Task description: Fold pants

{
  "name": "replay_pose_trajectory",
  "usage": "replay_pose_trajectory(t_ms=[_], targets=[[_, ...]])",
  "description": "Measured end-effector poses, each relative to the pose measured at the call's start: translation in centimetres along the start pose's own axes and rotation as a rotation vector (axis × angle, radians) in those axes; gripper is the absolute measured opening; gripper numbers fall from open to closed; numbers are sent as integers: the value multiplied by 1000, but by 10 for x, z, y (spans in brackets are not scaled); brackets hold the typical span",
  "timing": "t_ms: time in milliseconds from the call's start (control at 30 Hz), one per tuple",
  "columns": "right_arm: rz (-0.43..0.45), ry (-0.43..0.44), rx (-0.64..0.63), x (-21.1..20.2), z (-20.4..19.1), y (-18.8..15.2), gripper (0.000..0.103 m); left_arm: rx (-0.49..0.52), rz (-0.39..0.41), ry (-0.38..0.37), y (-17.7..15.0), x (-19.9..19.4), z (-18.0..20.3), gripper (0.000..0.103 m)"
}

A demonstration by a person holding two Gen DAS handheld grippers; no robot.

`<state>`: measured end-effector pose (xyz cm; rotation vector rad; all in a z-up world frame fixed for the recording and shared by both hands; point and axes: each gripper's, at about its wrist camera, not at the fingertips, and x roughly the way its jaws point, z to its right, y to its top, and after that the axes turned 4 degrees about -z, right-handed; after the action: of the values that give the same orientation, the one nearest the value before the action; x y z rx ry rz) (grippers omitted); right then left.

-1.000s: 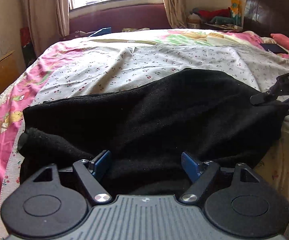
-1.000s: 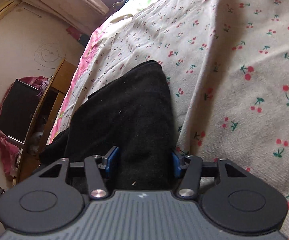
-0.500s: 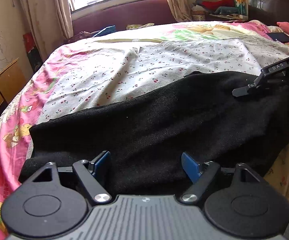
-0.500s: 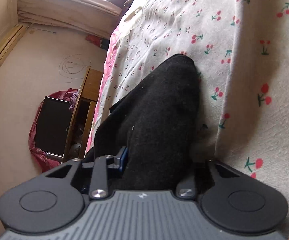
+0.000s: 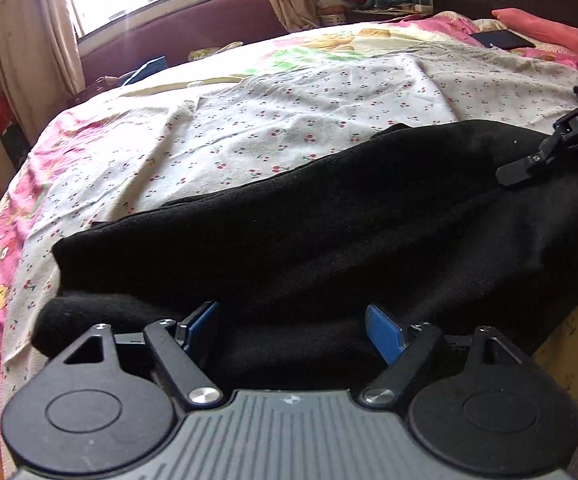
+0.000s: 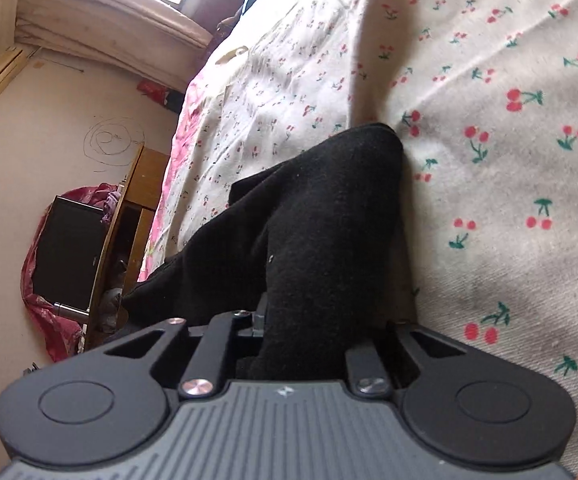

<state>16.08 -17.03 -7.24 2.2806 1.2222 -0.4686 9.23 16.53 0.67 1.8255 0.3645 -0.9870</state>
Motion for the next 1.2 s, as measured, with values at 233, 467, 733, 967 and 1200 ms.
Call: replay_pose_trajectory(t_ms=[233,467,733,967,1200], targets=[[22,-37,61,-10,-4,-7,28,-95,134,58,-14,-21,-12,92],[30,-116,15,-19,-16,-8,29,91,131,95,-28,-19,25,93],[53,-86,22,-21,-10,-13,19,-12,45,110,-23,-2,-4,94],[76,7,106,-25,12,-11,13,34,49,-5,3,-5,42,94],[86,36,103,-40,25,-10,12,58,56,-53,12,1,66,92]])
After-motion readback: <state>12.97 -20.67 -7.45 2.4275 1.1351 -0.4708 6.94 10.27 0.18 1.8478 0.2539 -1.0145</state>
